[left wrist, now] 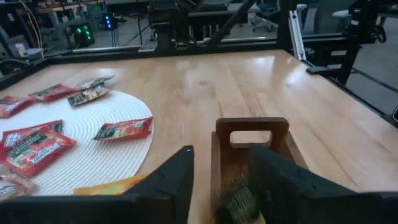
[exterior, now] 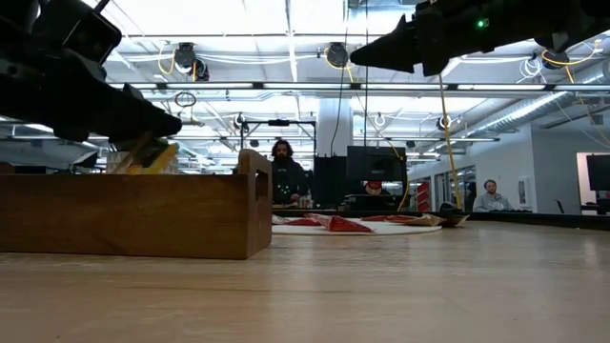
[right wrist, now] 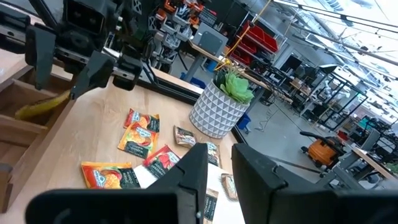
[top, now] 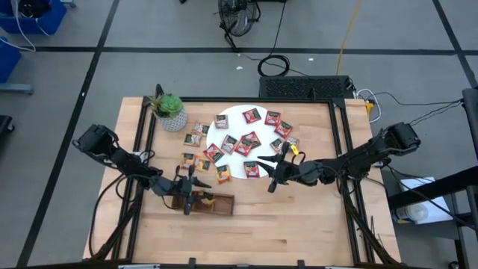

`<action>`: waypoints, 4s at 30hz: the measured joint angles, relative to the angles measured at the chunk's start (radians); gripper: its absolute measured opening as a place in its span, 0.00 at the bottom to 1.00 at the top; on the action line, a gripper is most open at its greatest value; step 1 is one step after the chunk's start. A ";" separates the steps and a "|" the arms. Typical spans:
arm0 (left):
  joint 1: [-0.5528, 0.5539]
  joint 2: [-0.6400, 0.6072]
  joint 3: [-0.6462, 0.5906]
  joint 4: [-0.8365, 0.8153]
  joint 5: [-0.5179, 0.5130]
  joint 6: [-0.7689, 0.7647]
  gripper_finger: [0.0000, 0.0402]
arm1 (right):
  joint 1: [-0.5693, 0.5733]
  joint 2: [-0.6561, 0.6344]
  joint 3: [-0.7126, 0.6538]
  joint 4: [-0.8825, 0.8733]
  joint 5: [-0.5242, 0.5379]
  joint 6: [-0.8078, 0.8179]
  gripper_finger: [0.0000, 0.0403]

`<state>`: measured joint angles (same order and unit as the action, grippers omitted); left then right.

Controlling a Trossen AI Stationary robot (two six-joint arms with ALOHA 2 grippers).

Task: Pick & Place Tea
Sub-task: Put the orange tea bag into the middle section of the wooden organizer

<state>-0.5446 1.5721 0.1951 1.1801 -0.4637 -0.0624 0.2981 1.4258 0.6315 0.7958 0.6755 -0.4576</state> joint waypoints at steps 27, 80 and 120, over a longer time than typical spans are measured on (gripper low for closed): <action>-0.028 -0.080 0.899 -1.917 0.204 0.044 0.01 | 0.000 0.000 0.000 -0.031 0.000 0.000 0.15; 0.144 0.196 0.894 -1.903 0.550 0.120 0.01 | 0.000 0.000 0.001 -0.082 0.000 0.011 0.15; 0.122 0.259 0.896 -1.893 0.298 0.028 0.00 | 0.000 0.000 0.001 -0.082 -0.001 0.027 0.15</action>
<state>-0.4230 1.8313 1.0908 -0.7128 -0.1658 -0.0349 0.2981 1.4261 0.6323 0.7139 0.6746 -0.4309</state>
